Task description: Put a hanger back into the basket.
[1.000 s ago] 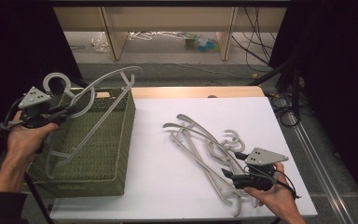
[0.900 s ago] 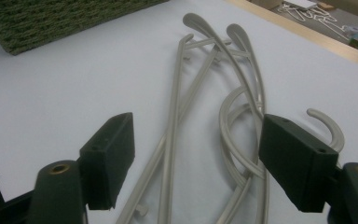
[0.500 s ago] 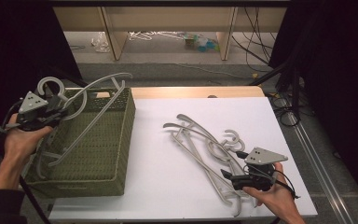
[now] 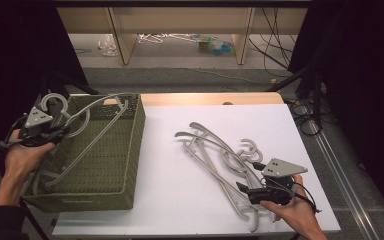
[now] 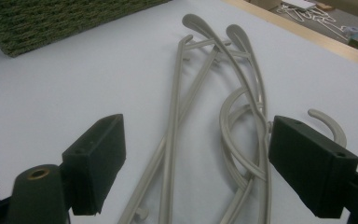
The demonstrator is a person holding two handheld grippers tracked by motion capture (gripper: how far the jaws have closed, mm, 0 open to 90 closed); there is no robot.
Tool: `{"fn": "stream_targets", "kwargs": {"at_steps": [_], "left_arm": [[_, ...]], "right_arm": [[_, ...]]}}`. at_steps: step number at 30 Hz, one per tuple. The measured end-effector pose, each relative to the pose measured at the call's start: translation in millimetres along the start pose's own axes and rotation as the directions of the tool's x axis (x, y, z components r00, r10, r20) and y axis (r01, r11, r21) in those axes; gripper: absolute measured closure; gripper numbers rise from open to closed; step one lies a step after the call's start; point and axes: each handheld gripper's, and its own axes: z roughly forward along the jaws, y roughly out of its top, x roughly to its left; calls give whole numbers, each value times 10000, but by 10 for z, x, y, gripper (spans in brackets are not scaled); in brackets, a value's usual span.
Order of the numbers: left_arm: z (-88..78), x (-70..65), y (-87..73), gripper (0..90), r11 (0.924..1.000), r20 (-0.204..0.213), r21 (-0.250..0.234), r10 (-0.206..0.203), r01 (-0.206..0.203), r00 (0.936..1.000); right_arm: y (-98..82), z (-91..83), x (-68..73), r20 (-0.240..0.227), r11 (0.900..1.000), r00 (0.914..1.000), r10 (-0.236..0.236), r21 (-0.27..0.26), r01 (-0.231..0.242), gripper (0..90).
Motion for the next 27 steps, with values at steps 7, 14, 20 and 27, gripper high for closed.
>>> {"fn": "stream_targets", "kwargs": {"at_steps": [7, 14, 20, 27], "left_arm": [[135, -46, -33, 808, 9946, 449, 984, 288, -331, 9986], [374, -128, -156, 794, 9857, 824, 1677, 13, -151, 9966], [407, -114, -229, 728, 9795, 373, 1943, -608, 525, 9974], [188, -121, -186, 568, 9872, -120, 1162, -1086, 1092, 9940]], "right_arm": [[-4, 7, 0, 0, 10000, 10000, -68, 35, 68, 200], [-10, 8, -8, 5, 9999, 9999, -108, 61, 108, 200], [-15, 13, -13, -40, 9998, 9999, -158, 82, 158, 202], [-19, 15, -18, -3, 9999, 10000, -53, 89, 53, 201]]}}
